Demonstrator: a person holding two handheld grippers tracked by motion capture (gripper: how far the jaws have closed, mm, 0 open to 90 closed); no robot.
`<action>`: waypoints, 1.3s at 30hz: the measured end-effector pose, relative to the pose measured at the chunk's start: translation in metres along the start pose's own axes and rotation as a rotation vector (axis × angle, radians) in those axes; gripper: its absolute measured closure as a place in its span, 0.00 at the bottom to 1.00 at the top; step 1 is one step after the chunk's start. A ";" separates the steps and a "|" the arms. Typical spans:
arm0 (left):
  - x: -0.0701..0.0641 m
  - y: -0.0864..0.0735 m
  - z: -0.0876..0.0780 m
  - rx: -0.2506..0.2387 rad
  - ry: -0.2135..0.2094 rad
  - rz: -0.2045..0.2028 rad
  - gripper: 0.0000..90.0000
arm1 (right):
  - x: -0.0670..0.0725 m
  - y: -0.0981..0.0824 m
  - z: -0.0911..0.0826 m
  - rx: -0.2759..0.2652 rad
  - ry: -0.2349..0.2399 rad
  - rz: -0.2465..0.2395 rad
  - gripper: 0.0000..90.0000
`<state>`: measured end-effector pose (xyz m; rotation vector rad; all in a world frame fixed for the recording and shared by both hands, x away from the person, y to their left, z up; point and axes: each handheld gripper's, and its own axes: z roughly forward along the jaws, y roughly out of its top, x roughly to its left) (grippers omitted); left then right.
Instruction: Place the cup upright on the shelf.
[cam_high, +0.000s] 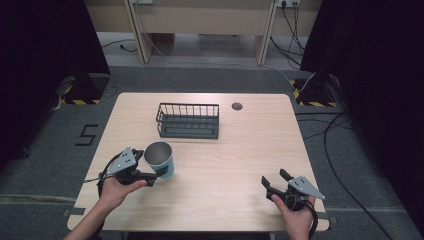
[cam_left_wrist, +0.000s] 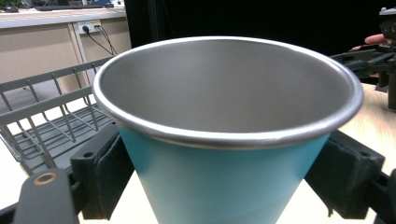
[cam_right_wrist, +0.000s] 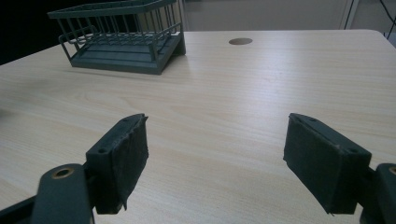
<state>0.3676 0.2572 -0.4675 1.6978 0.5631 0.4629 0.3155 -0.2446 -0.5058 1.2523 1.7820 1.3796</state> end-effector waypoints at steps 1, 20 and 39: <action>0.001 0.001 0.002 0.000 0.003 -0.002 0.17 | 0.000 0.000 0.000 0.001 0.001 0.002 0.25; 0.014 0.017 0.014 -0.016 0.026 0.005 0.17 | 0.000 0.000 0.000 0.002 0.003 0.006 0.26; 0.029 0.040 0.026 -0.033 0.063 0.029 0.17 | 0.000 -0.001 0.001 0.002 0.004 0.009 0.26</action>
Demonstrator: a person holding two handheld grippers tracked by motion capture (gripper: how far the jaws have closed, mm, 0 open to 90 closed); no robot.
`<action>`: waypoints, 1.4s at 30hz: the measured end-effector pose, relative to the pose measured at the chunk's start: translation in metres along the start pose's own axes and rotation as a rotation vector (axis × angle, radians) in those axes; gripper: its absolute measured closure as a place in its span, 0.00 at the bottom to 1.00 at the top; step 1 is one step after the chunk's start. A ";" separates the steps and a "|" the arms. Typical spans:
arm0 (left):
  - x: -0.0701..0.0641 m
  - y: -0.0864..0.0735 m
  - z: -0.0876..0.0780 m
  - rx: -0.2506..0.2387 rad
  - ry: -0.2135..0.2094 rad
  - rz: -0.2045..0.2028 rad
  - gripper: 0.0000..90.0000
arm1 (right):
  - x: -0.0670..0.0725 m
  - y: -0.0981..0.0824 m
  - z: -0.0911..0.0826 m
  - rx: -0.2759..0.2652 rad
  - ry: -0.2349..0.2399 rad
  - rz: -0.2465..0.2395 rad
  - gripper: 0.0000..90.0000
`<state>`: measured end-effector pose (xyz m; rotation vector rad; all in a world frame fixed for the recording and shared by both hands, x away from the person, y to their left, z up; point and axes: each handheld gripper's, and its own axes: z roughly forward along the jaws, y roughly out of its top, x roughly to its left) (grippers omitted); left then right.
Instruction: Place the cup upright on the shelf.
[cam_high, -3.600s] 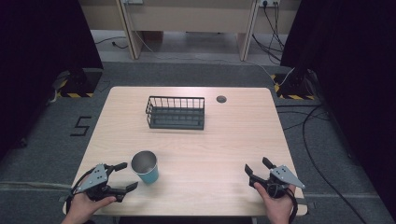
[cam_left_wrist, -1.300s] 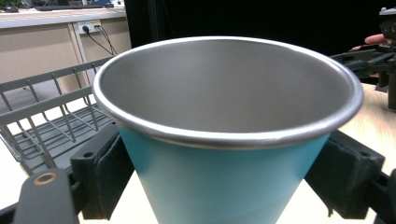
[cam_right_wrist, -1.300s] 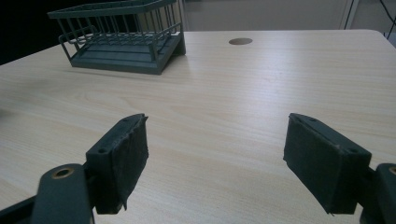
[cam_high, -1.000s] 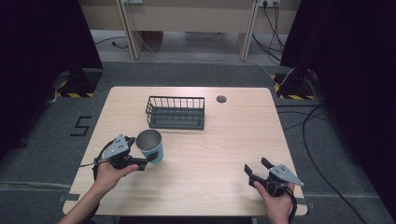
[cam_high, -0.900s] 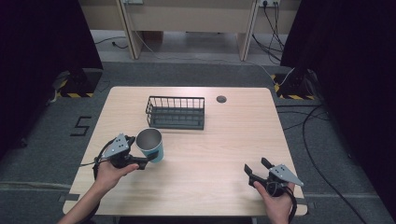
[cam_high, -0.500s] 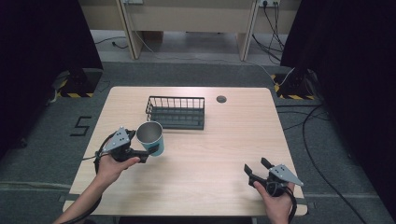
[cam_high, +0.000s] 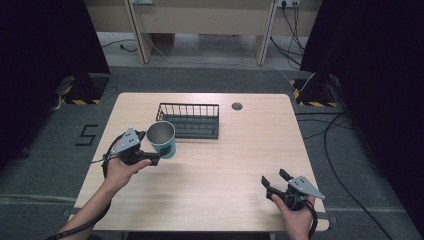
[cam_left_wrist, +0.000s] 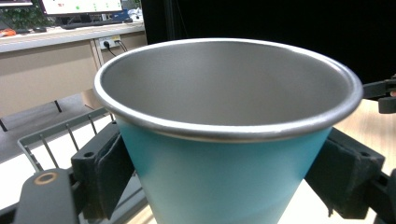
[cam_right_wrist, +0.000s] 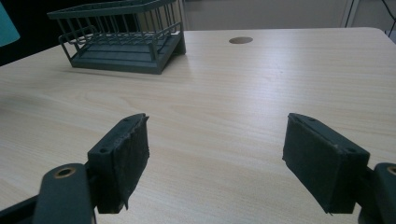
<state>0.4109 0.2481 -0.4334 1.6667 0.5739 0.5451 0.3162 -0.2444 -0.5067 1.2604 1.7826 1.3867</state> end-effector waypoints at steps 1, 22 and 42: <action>0.000 0.001 0.001 -0.001 0.001 0.000 0.17 | 0.000 0.000 0.000 0.000 0.000 0.000 0.26; 0.011 0.021 0.024 -0.013 0.019 0.010 0.17 | -0.001 0.000 0.001 -0.001 0.000 0.004 0.26; 0.021 0.037 0.049 -0.026 0.042 0.008 0.17 | 0.000 -0.001 0.001 0.001 0.004 0.005 0.27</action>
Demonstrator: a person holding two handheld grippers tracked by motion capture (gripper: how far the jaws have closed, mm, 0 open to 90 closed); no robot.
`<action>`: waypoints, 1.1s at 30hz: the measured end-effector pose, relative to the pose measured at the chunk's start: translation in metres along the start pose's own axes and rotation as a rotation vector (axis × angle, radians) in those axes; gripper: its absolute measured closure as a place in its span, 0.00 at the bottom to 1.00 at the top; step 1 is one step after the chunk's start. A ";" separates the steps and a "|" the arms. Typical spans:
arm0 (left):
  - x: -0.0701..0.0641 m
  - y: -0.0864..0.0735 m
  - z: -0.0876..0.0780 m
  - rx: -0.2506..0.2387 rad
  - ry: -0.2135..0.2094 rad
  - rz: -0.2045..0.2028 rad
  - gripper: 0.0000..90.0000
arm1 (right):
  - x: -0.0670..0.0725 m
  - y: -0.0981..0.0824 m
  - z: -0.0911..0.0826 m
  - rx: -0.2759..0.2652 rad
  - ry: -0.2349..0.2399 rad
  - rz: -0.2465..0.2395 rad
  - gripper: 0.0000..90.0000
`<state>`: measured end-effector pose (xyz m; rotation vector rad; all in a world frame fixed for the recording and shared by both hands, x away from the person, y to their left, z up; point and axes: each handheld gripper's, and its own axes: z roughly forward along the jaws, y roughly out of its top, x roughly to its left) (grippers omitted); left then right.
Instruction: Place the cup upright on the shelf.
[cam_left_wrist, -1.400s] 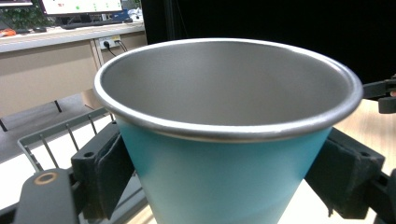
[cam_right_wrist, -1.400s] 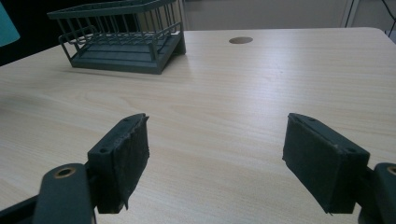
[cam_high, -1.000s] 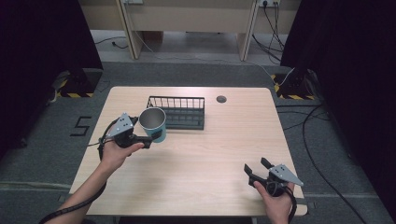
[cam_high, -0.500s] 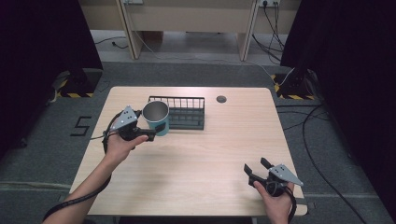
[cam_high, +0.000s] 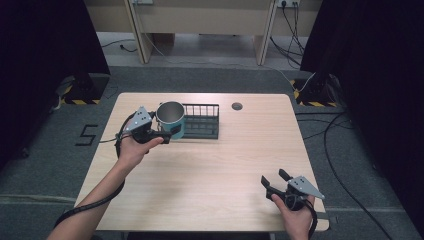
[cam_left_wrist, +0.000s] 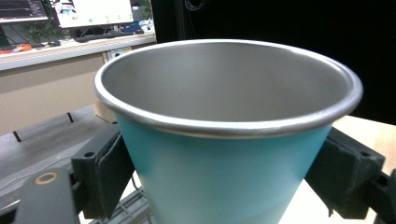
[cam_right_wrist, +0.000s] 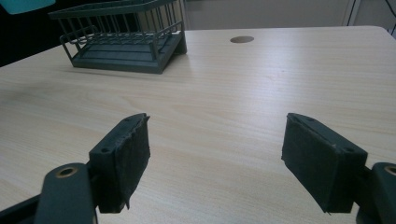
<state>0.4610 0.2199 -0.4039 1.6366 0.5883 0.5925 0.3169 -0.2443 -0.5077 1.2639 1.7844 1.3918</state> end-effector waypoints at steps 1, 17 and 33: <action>0.001 0.001 0.001 0.000 0.002 -0.001 0.17 | 0.000 0.000 0.000 0.000 0.000 0.000 0.27; 0.007 0.007 0.017 0.003 0.018 -0.004 0.17 | -0.001 0.000 0.000 -0.001 0.002 0.003 0.27; 0.014 0.013 0.032 0.004 0.041 -0.009 0.17 | 0.000 0.000 0.001 0.000 0.004 0.005 0.27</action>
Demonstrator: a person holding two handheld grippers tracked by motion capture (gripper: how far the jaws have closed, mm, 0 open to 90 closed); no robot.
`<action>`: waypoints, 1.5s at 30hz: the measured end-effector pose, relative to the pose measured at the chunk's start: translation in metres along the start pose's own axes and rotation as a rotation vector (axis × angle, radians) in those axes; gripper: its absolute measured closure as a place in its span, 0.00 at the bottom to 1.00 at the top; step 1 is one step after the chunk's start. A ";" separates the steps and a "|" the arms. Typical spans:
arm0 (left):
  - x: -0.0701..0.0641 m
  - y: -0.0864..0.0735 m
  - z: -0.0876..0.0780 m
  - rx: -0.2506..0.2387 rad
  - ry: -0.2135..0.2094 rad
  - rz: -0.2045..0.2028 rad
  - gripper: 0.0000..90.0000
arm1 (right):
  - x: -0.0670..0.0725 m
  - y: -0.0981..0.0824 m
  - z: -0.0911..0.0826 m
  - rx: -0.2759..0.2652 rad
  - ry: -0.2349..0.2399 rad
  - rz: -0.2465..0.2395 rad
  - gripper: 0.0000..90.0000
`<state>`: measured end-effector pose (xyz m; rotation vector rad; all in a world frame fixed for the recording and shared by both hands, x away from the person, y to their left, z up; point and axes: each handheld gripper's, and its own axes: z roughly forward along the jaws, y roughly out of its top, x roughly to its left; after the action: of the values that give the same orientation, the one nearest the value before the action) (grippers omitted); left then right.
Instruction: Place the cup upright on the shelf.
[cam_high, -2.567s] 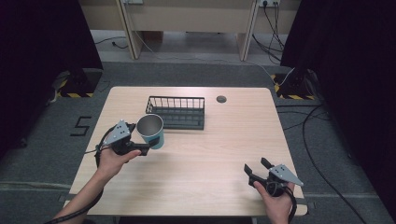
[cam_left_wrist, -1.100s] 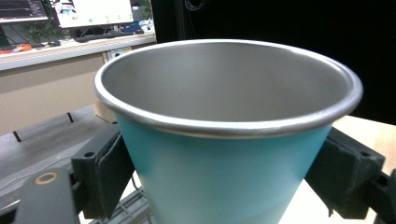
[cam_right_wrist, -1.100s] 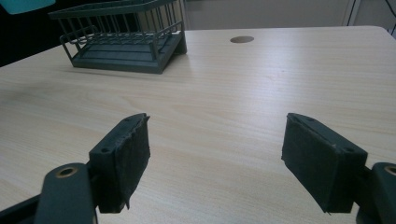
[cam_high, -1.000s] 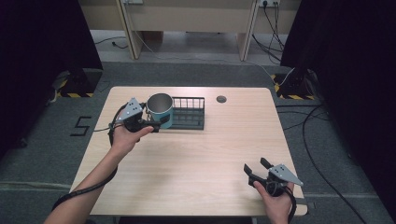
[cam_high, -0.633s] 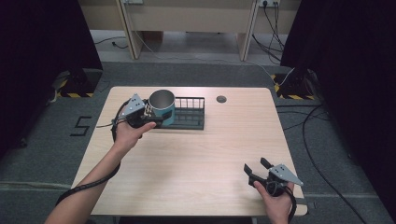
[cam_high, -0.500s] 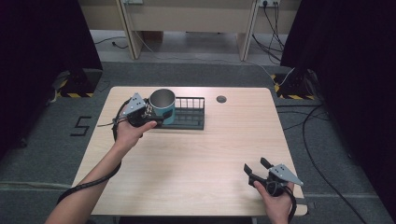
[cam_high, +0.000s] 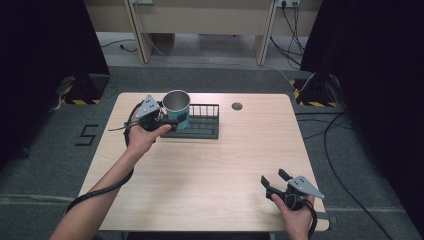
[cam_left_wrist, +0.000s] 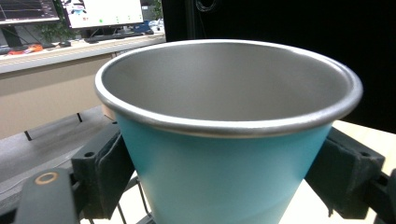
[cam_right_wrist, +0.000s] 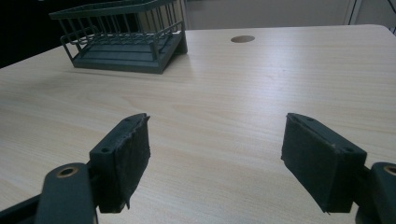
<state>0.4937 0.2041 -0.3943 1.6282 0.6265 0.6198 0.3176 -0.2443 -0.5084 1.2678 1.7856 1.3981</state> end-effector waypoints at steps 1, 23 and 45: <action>0.001 0.000 0.001 0.000 0.002 0.000 0.17 | 0.000 0.000 0.000 0.000 0.000 0.001 0.27; 0.015 0.010 0.025 0.005 0.039 -0.021 0.17 | -0.001 -0.001 0.000 0.000 0.003 0.001 0.27; 0.023 -0.006 0.050 0.045 0.095 -0.048 0.17 | -0.001 -0.002 0.000 0.006 0.010 0.006 0.27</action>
<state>0.5452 0.1860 -0.4058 1.6283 0.7521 0.6544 0.3175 -0.2447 -0.5102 1.2726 1.7946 1.4057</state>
